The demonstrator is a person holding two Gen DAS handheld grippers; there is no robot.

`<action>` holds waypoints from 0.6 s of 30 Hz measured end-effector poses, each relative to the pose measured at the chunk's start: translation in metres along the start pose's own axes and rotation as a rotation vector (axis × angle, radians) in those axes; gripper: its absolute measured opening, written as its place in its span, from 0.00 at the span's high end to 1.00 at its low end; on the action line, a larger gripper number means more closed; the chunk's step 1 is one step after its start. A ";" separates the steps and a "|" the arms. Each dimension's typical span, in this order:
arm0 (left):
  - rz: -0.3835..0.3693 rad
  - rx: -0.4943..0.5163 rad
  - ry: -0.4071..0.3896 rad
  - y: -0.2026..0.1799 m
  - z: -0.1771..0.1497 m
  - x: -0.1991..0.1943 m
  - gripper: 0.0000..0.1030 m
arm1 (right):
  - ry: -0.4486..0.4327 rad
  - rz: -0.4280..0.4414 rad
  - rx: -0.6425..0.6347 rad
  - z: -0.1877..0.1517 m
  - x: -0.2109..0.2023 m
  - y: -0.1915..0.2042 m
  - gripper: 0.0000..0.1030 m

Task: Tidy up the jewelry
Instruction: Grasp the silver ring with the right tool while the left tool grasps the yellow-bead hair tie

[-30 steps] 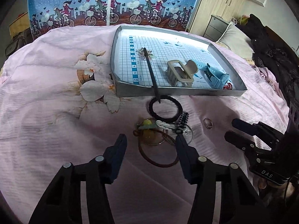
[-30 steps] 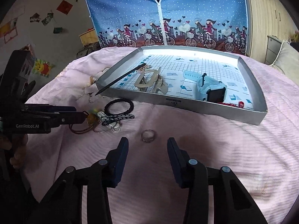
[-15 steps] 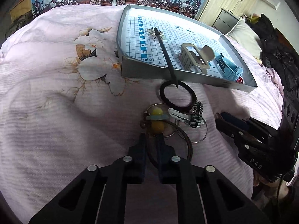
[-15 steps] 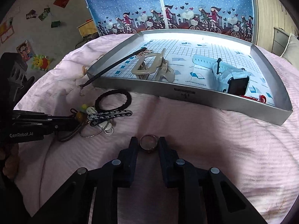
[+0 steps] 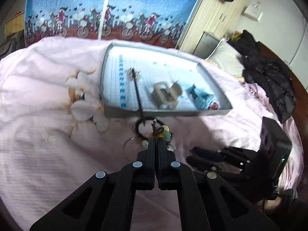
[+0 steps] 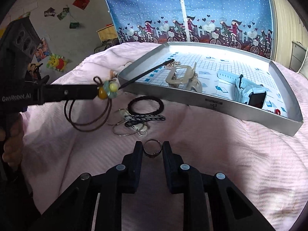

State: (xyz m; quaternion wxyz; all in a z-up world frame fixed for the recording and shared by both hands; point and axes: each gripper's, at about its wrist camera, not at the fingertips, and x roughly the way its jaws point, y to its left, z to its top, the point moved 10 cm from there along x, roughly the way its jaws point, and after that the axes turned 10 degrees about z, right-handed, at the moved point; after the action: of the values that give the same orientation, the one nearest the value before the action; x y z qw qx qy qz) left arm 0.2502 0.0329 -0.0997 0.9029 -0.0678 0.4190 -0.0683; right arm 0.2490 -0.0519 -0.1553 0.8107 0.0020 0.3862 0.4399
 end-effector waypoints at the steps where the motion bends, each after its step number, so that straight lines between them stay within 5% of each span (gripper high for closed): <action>1: -0.010 0.006 -0.017 -0.004 0.002 -0.003 1.00 | -0.008 0.000 0.001 0.001 -0.002 0.001 0.81; 18: 0.061 -0.048 -0.236 0.004 0.050 -0.021 1.00 | -0.190 -0.083 0.034 0.043 -0.036 -0.011 0.81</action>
State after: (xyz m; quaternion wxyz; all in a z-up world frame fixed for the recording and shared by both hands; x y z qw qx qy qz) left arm 0.2750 0.0439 -0.0524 0.9457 -0.0844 0.3130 -0.0224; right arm 0.2720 -0.0700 -0.1061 0.8612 0.0414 0.3146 0.3971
